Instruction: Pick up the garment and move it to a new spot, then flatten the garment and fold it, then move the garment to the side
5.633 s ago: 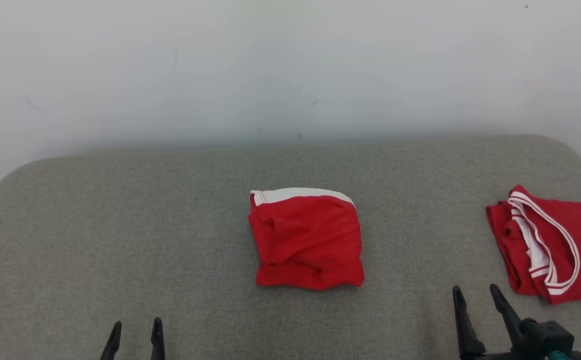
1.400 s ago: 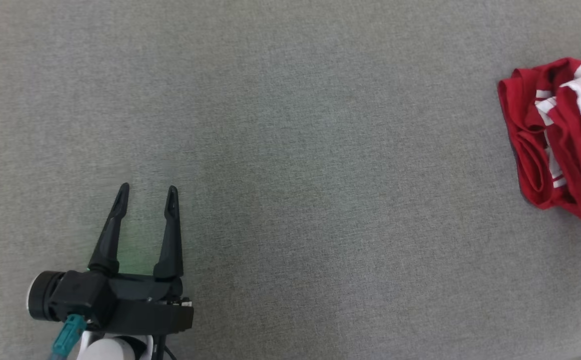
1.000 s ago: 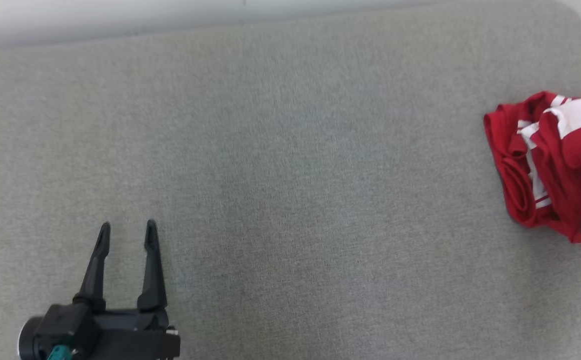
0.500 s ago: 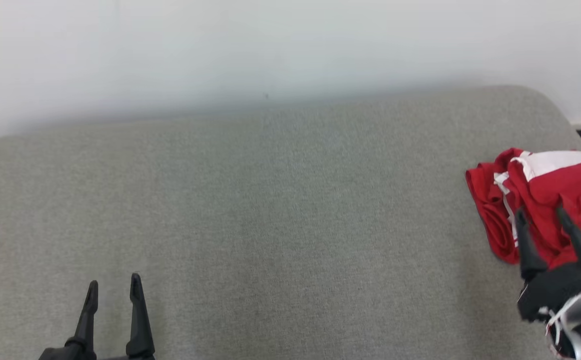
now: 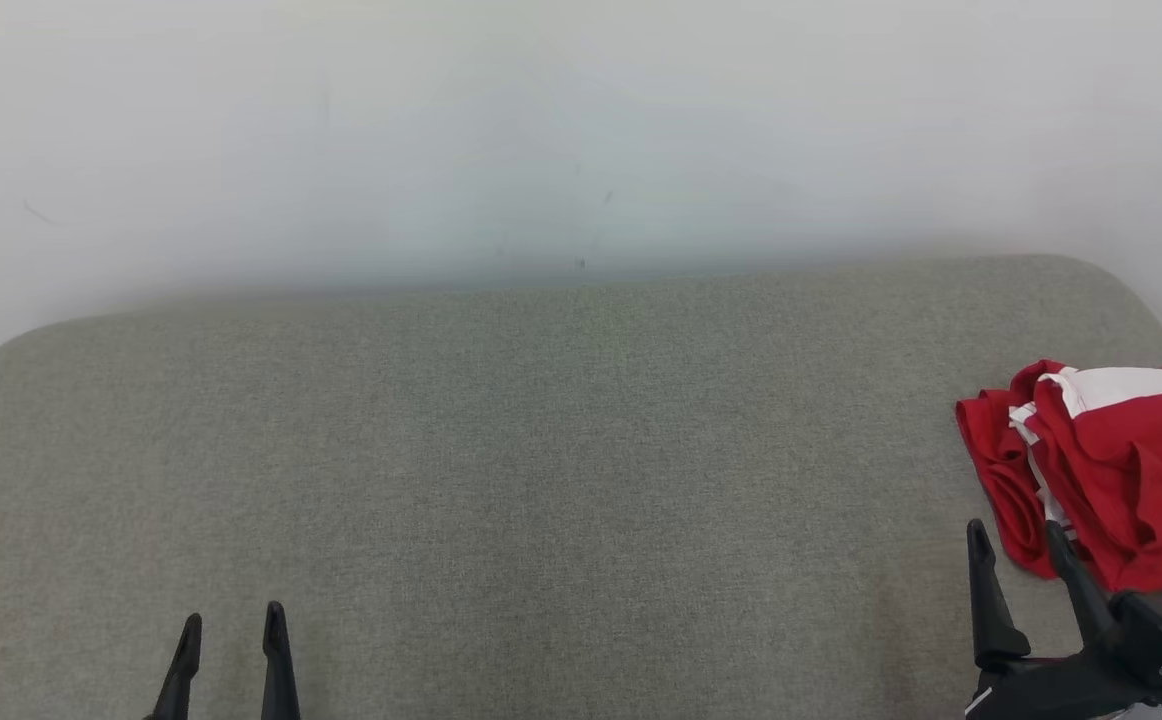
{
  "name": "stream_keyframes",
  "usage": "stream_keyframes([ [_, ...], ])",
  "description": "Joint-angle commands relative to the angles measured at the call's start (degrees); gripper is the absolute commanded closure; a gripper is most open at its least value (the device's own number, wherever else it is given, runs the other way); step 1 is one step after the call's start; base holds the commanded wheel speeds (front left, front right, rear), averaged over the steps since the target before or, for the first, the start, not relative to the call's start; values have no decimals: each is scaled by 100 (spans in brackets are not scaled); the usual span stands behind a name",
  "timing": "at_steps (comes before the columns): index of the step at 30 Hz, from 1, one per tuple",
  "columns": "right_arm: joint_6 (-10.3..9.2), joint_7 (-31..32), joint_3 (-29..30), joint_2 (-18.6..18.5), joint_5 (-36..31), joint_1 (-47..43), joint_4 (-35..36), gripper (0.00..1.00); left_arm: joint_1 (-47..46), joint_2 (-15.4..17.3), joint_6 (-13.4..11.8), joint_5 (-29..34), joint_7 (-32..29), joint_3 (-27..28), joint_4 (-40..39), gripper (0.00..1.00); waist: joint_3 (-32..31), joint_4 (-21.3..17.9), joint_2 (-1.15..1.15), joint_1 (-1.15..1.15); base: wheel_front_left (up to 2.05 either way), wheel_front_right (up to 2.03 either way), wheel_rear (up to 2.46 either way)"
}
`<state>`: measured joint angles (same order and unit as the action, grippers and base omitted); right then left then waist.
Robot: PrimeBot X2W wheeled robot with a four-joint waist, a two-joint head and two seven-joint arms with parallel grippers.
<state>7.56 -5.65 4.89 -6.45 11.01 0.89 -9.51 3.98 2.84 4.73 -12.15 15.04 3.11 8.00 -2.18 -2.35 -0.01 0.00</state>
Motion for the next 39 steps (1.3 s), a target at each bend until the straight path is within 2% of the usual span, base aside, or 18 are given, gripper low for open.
stream_keyframes([
  [1, -16, -116, -33, 77, 62, -112, -91, 0, 117, 8, 69, 89, 15, 4, 7, 0, -70, 58, 1, 0, 0, 0, 0],
  [14, -16, -311, -267, 59, 119, -134, -343, 0, 307, 8, 236, 80, 15, 24, 142, 0, -98, 185, 1, 0, 0, 0, 0],
  [39, -16, -264, -221, 223, 98, -197, -291, 0, 72, 8, 260, -17, 15, 6, 148, 0, -41, 205, 1, 0, 0, 0, 0],
])
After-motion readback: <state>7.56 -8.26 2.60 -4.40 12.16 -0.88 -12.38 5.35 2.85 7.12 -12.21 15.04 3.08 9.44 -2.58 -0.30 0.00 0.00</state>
